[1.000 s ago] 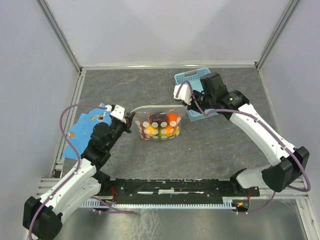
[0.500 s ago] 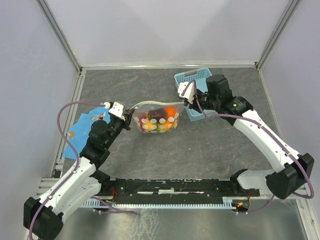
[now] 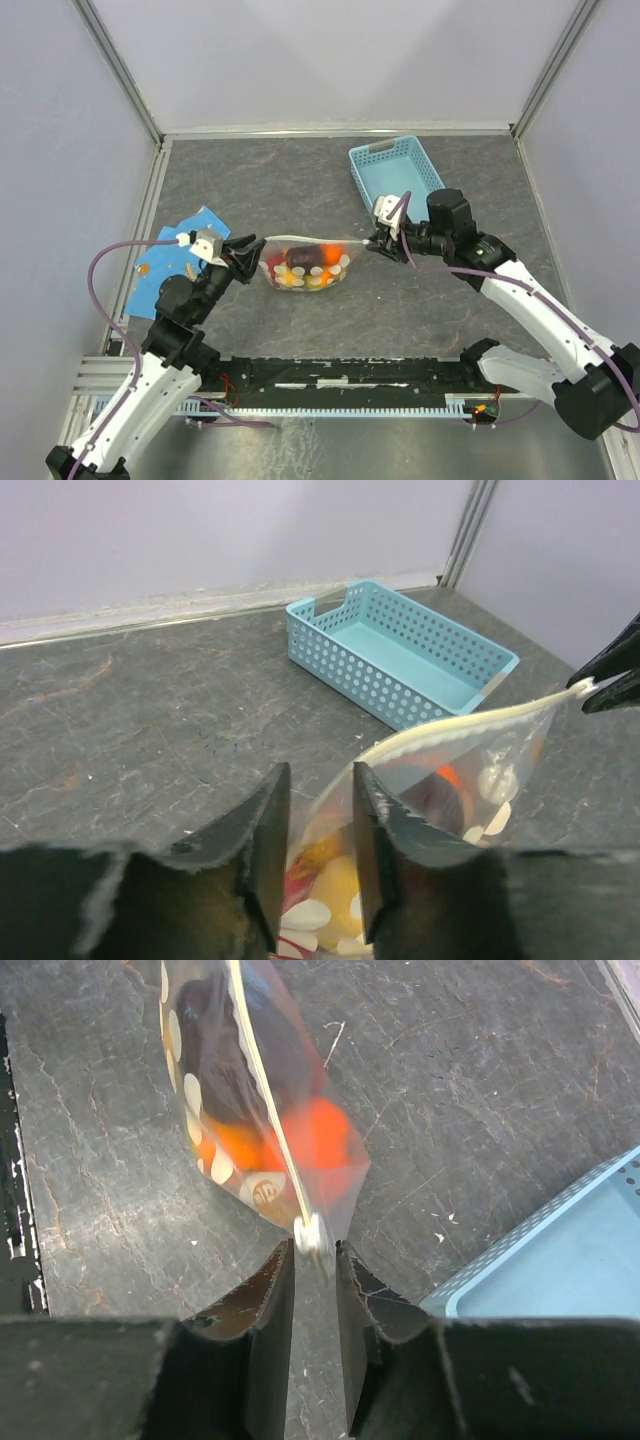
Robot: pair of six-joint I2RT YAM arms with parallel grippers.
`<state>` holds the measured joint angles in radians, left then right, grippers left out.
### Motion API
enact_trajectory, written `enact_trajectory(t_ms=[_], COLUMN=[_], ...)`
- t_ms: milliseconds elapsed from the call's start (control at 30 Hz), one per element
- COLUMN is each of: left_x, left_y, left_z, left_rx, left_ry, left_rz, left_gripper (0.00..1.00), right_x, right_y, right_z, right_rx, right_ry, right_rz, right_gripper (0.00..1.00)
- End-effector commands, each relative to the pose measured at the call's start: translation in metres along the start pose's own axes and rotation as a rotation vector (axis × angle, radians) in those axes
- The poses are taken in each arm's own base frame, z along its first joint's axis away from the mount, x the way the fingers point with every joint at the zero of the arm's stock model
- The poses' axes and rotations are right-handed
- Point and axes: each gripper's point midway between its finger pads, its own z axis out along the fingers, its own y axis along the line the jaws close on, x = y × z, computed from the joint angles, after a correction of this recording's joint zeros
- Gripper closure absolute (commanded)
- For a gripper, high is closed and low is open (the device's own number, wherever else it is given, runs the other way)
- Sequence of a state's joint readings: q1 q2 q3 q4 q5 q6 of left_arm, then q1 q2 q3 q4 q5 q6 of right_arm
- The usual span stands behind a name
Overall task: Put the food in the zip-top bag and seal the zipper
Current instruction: Place the zipper food storage bag at the center of the board, then reset both arms
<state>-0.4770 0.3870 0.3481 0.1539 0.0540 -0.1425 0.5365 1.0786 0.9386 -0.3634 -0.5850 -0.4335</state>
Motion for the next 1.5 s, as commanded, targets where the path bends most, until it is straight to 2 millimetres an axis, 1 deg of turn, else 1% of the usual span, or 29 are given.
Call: enact_trajectory(t_ms=[0, 33, 67, 133, 233, 267, 300, 333, 400, 433, 467, 567, 633, 700, 800, 933, 1100, 1133, 1200, 1467], left_x=[-0.005, -0.011, -0.018, -0.034, -0.064, -0.073, -0.08, -0.087, -0.099, -0.101, -0.102, -0.108, -0.109, -0.104, -0.093, -0.074, -0.046, -0.044, -0.045, -0.042], left_y=[0.0, 0.002, 0.004, 0.01, 0.018, 0.023, 0.027, 0.032, 0.043, 0.049, 0.053, 0.058, 0.062, 0.068, 0.079, 0.086, 0.087, 0.087, 0.087, 0.089], left_z=[-0.014, -0.018, -0.023, -0.031, -0.048, -0.054, -0.061, -0.068, -0.084, -0.093, -0.1, -0.117, -0.125, -0.13, -0.133, -0.132, -0.127, -0.127, -0.128, -0.128], left_rx=[-0.033, -0.049, -0.065, -0.107, -0.174, -0.206, -0.242, -0.28, -0.365, -0.404, -0.435, -0.476, -0.497, -0.534, -0.614, -0.66, -0.675, -0.677, -0.677, -0.687], left_ry=[-0.012, -0.026, -0.041, -0.067, -0.103, -0.111, -0.12, -0.13, -0.161, -0.169, -0.182, -0.222, -0.242, -0.244, -0.233, -0.204, -0.127, -0.119, -0.118, -0.115], left_rz=[-0.113, -0.116, -0.116, -0.106, -0.09, -0.093, -0.103, -0.12, -0.175, -0.205, -0.229, -0.264, -0.273, -0.278, -0.316, -0.352, -0.374, -0.373, -0.363, -0.36], left_gripper=[0.57, 0.5, 0.45, 0.37, 0.27, 0.23, 0.19, 0.14, 0.06, 0.02, 0.0, 0.01, 0.01, 0.01, 0.01, 0.01, 0.01, 0.01, 0.01, 0.0], right_x=[-0.019, -0.02, -0.018, -0.022, -0.032, -0.033, -0.032, -0.034, -0.027, -0.021, -0.015, 0.011, 0.027, 0.04, 0.058, 0.075, 0.085, 0.086, 0.088, 0.087], right_y=[0.004, 0.003, -0.001, -0.01, -0.024, -0.027, -0.03, -0.033, -0.04, -0.047, -0.051, -0.059, -0.058, -0.053, -0.042, -0.03, -0.021, -0.02, -0.019, -0.021], right_z=[-0.013, -0.018, -0.024, -0.039, -0.064, -0.072, -0.079, -0.089, -0.108, -0.122, -0.135, -0.176, -0.201, -0.22, -0.24, -0.252, -0.258, -0.259, -0.261, -0.258], right_rx=[0.033, 0.055, 0.097, 0.193, 0.354, 0.399, 0.444, 0.497, 0.615, 0.707, 0.782, 1.019, 1.147, 1.23, 1.32, 1.366, 1.378, 1.385, 1.39, 1.382], right_ry=[-0.072, -0.07, -0.055, -0.058, -0.103, -0.118, -0.128, -0.146, -0.155, -0.155, -0.159, -0.139, -0.128, -0.121, -0.146, -0.157, -0.16, -0.154, -0.142, -0.128], right_rz=[0.035, 0.038, 0.046, 0.062, 0.123, 0.132, 0.144, 0.153, 0.217, 0.256, 0.296, 0.397, 0.448, 0.484, 0.57, 0.646, 0.677, 0.678, 0.681, 0.678], right_gripper=[0.63, 0.59, 0.52, 0.42, 0.24, 0.15, 0.01, 0.01, 0.01, 0.01, 0.01, 0.01, 0.01, 0.01, 0.01, 0.01, 0.01, 0.01, 0.01, 0.01])
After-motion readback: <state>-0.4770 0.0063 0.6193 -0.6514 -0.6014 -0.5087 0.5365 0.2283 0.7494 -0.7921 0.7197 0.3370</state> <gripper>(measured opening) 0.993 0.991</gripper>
